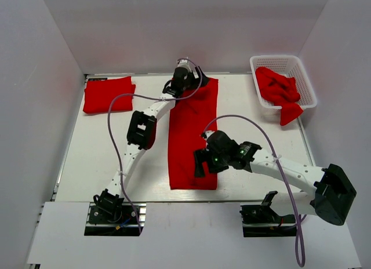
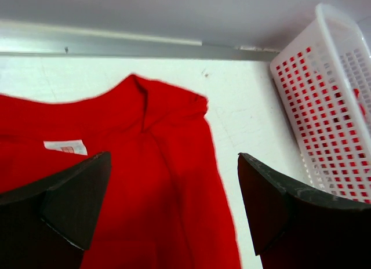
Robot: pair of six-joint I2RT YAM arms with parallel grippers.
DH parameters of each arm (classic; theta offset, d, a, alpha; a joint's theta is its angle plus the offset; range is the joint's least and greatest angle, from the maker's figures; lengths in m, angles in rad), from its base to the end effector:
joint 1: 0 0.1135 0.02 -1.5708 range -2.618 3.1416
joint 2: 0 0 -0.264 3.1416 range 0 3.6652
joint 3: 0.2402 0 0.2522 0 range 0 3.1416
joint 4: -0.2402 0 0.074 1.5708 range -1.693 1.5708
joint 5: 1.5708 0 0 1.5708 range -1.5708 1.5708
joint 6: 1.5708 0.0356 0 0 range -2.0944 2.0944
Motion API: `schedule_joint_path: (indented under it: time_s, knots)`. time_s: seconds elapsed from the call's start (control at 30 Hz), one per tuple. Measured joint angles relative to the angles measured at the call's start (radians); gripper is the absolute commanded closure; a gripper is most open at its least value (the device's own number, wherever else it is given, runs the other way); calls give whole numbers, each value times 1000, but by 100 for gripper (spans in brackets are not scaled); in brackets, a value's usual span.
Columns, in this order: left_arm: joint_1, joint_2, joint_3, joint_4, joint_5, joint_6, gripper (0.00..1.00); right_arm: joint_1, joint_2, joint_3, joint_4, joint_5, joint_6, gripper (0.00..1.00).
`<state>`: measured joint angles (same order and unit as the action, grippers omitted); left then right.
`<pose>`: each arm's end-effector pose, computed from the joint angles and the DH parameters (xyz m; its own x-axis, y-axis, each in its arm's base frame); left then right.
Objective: Fold and stack the t-shirts
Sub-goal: Rotate the tshirt 90 degrees, then grab the bottom of the folded rectangular tshirt with both arms
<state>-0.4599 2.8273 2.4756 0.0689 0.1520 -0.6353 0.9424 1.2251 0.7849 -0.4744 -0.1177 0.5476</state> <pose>0.5591 -0.2829 0.1366 -0.5389 -0.3876 -0.7478 0.3096 0.7345 -0.6039 0.1403 0.2002 0.2251 -0.8379 -0.2735 -0.4725 -0.4794 0.7827 0.3971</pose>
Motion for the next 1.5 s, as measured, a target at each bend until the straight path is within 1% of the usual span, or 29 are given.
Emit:
schedule_joint_path:
  time_s: [0.13, 0.2, 0.27, 0.43, 0.53, 0.63, 0.73, 0.83, 0.97, 1.1, 1.2, 1.33, 1.5]
  knots:
    - [3, -116, -19, -73, -8, 65, 0, 0, 10, 60, 2, 141, 8, 10]
    - [6, -219, -62, -135, -18, 108, 0, -3, 38, 98, 3, 206, 10, 10]
    - [6, -365, -155, -184, -56, 158, 0, -5, 77, 139, 5, 273, 11, 10]
    - [14, -813, -507, -280, -176, 229, 0, -7, 187, 211, 24, 406, 6, 10]
    - [20, -1082, -758, -337, -270, 241, 0, -8, 294, 273, 38, 459, 1, 10]
    - [26, -1308, -1026, -375, -325, 215, 0, -11, 414, 340, 55, 486, -2, 10]
    - [31, -1467, -1268, -447, -362, 157, 0, -13, 523, 396, 60, 505, 0, 10]
    - [25, -1524, -1423, -541, -364, 106, 0, -18, 603, 425, 62, 518, 10, 10]
    - [17, -1530, -1530, -638, -311, 66, 0, -33, 683, 463, 62, 512, 32, 10]
    - [13, -1582, -1616, -711, -269, 37, 0, -61, 742, 533, 74, 509, 37, 10]
    - [13, -1660, -1650, -758, -252, 25, 0, -85, 772, 568, 84, 506, 32, 10]
    - [13, -1737, -1652, -783, -233, 26, 0, -128, 791, 592, 109, 491, 12, 10]
    - [11, -1720, -1652, -799, -171, 60, 0, -161, 795, 603, 123, 447, -50, 10]
